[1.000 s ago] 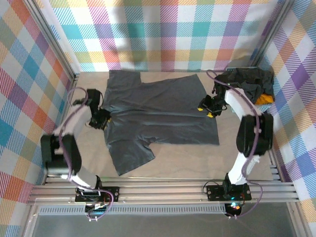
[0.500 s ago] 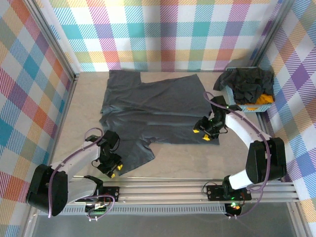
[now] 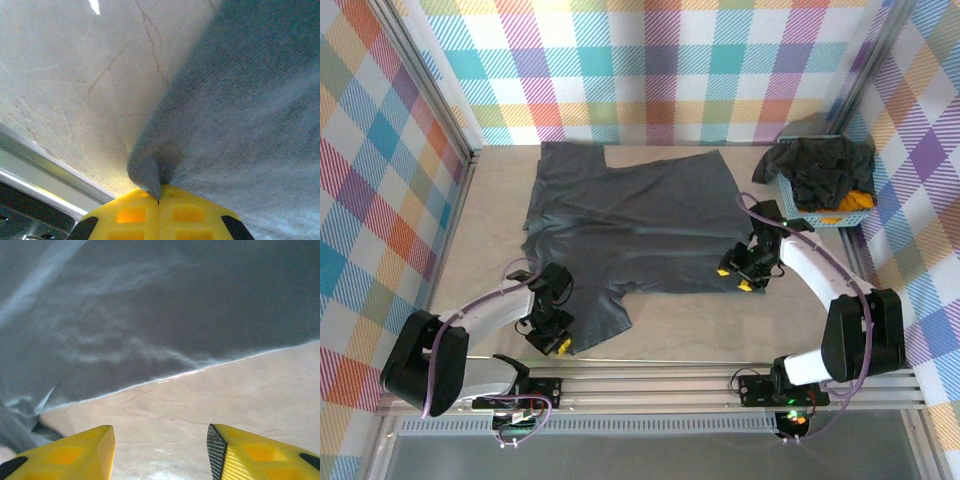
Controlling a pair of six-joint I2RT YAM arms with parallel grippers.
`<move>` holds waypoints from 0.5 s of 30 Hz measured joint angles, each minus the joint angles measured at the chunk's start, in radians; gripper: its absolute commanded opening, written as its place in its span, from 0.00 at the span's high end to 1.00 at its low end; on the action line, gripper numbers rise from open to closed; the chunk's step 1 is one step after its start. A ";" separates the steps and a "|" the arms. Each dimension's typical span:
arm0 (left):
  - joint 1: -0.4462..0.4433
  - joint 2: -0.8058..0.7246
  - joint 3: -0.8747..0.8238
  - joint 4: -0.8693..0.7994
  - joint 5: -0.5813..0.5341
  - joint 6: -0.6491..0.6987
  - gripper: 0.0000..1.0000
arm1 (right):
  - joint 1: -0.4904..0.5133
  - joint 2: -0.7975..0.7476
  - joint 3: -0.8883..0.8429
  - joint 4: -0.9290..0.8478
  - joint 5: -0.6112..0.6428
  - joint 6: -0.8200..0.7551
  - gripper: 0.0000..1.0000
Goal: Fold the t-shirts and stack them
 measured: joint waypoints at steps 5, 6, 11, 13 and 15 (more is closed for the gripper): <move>-0.001 -0.094 0.001 -0.047 -0.019 0.002 1.00 | -0.149 0.002 -0.071 0.007 0.055 0.061 0.50; -0.001 -0.113 0.001 -0.055 -0.017 0.002 1.00 | -0.165 0.019 -0.072 0.013 0.062 0.072 0.50; -0.002 -0.159 -0.001 -0.080 0.002 0.002 1.00 | -0.194 0.095 -0.072 0.058 0.075 0.106 0.52; -0.002 -0.160 -0.002 -0.080 0.010 0.003 1.00 | -0.202 0.119 -0.072 0.064 0.079 0.111 0.52; -0.002 -0.160 -0.001 -0.079 0.017 0.004 1.00 | -0.207 0.125 -0.080 0.075 0.081 0.114 0.51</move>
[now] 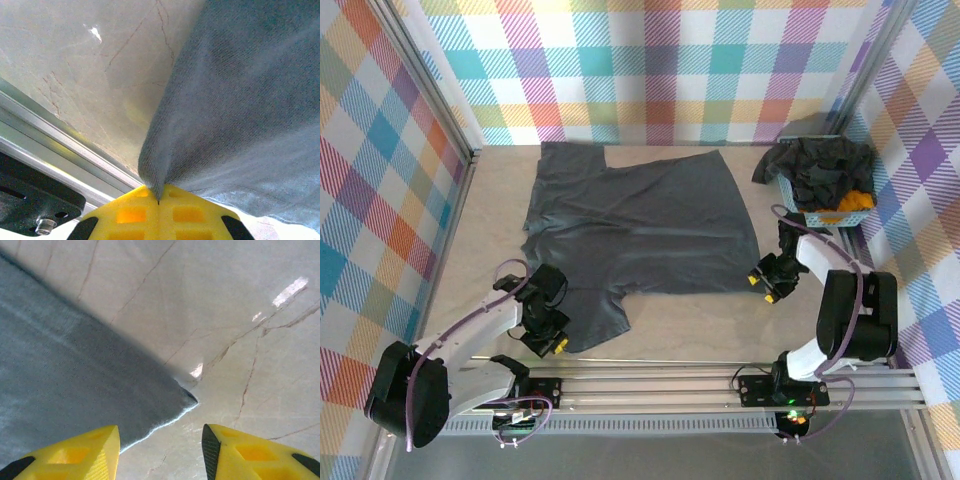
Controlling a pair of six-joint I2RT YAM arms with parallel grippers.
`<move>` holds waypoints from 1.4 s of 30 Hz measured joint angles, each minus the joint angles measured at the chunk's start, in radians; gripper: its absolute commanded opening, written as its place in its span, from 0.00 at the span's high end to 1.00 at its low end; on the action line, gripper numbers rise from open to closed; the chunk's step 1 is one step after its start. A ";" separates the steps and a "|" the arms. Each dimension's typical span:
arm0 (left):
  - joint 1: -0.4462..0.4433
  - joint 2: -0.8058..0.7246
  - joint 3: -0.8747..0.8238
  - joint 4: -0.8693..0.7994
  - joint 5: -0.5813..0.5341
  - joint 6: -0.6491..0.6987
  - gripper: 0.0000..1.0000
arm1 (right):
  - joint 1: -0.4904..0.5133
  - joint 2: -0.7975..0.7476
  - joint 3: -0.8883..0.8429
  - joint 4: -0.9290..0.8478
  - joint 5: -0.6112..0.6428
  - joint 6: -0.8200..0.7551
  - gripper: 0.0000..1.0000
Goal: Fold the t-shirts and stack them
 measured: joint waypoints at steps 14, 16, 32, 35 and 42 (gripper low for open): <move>0.000 -0.040 -0.005 -0.075 0.103 0.084 1.00 | -0.021 0.107 0.029 -0.014 0.000 -0.003 1.00; 0.000 -0.080 -0.021 -0.094 0.122 0.097 1.00 | -0.020 0.107 0.030 -0.010 -0.002 -0.013 1.00; -0.002 -0.351 -0.033 -0.159 0.131 0.035 1.00 | 0.039 -0.184 -0.070 -0.140 0.041 0.000 1.00; -0.010 -0.343 0.016 -0.189 0.114 0.041 1.00 | 0.040 -0.185 -0.064 -0.158 0.054 0.000 1.00; -0.013 -0.249 0.232 -0.150 -0.004 0.047 1.00 | 0.040 -0.148 0.039 -0.177 0.053 -0.001 1.00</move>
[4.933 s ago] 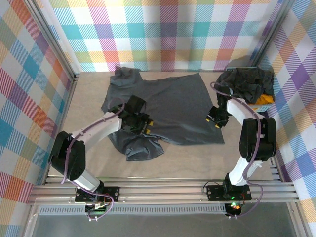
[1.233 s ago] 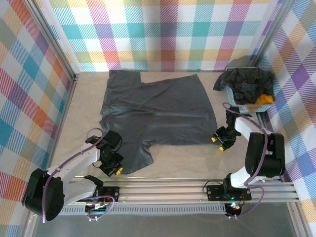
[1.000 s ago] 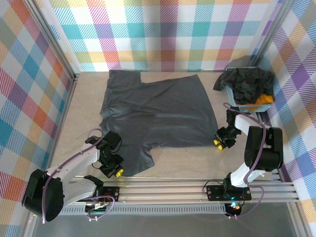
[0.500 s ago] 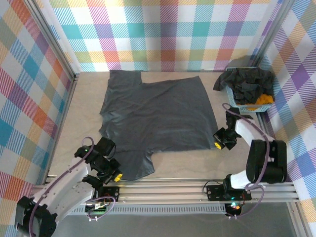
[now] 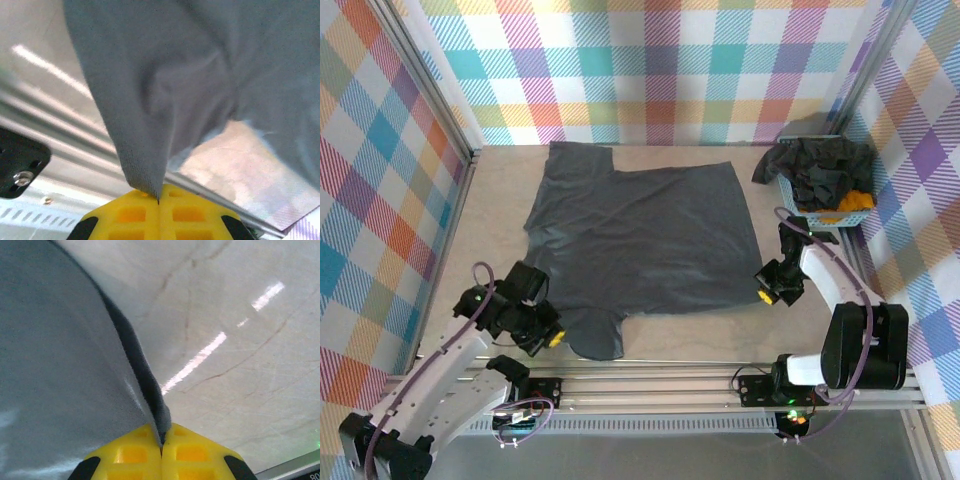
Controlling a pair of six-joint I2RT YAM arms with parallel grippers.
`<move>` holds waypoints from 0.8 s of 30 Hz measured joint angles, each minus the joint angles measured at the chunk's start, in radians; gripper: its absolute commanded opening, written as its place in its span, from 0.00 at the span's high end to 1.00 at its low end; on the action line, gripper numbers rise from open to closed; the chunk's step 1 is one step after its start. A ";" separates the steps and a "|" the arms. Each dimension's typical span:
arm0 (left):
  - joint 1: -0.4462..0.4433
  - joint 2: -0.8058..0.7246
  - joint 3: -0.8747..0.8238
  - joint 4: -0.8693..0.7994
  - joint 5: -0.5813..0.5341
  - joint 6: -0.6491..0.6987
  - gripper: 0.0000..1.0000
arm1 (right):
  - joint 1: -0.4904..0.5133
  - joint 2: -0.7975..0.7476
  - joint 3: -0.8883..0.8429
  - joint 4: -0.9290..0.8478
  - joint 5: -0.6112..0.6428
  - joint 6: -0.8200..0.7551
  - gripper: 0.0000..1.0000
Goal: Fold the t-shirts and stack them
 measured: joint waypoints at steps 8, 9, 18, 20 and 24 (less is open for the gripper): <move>0.038 0.228 0.151 0.172 -0.077 0.010 1.00 | 0.000 0.094 0.102 -0.014 -0.039 0.003 1.00; 0.054 0.256 0.173 0.187 -0.081 0.019 1.00 | 0.000 0.110 0.121 -0.017 -0.042 0.005 1.00; 0.245 0.429 0.311 0.315 -0.087 0.106 1.00 | 0.000 0.284 0.317 -0.023 -0.056 0.023 1.00; 0.271 0.475 0.343 0.341 -0.083 0.124 1.00 | 0.000 0.321 0.357 -0.021 -0.057 0.023 1.00; 0.312 0.564 0.413 0.377 -0.071 0.158 1.00 | 0.000 0.386 0.424 -0.022 -0.056 0.023 1.00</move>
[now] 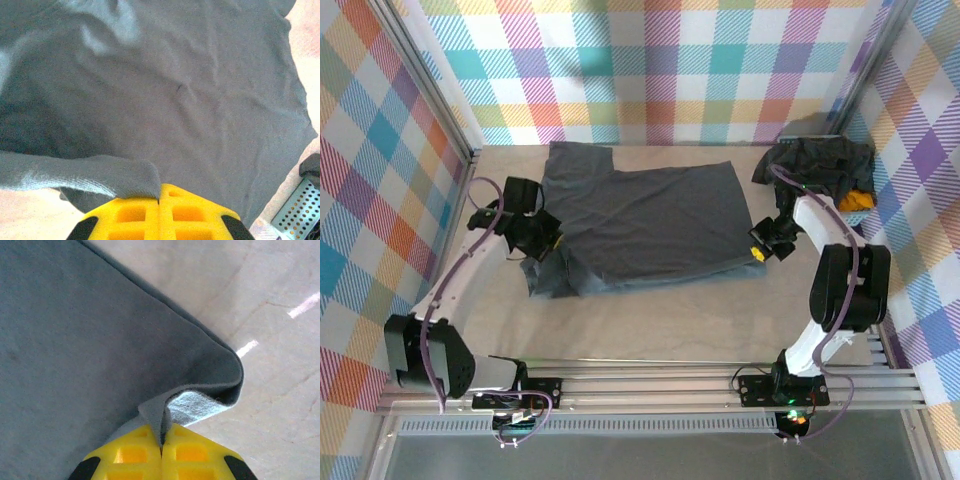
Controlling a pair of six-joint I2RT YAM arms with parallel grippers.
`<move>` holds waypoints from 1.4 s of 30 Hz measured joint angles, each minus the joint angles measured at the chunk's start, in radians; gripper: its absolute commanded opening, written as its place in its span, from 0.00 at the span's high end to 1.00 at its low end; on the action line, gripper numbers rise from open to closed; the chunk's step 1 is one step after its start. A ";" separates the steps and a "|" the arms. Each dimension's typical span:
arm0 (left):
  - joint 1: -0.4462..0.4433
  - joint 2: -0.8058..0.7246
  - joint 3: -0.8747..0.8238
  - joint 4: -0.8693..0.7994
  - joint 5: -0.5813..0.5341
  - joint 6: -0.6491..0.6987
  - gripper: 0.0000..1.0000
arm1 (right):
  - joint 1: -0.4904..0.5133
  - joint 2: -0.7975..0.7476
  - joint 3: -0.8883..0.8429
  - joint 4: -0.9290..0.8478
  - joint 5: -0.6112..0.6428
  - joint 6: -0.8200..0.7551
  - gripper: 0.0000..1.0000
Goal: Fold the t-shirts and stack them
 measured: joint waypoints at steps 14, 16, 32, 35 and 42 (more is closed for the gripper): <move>0.065 0.145 0.107 0.040 0.003 0.075 1.00 | 0.000 0.148 0.130 0.002 -0.008 0.000 1.00; 0.068 0.154 0.116 0.040 0.003 0.080 1.00 | 0.000 0.162 0.149 0.001 -0.015 0.000 1.00; 0.109 0.190 0.135 0.040 -0.008 0.088 1.00 | 0.000 0.272 0.268 -0.009 -0.023 -0.020 1.00; 0.111 0.201 0.136 0.040 -0.009 0.093 1.00 | 0.000 0.290 0.283 -0.014 -0.023 -0.027 1.00; 0.126 0.235 0.149 0.041 -0.012 0.103 1.00 | 0.000 0.327 0.337 -0.028 -0.023 -0.031 1.00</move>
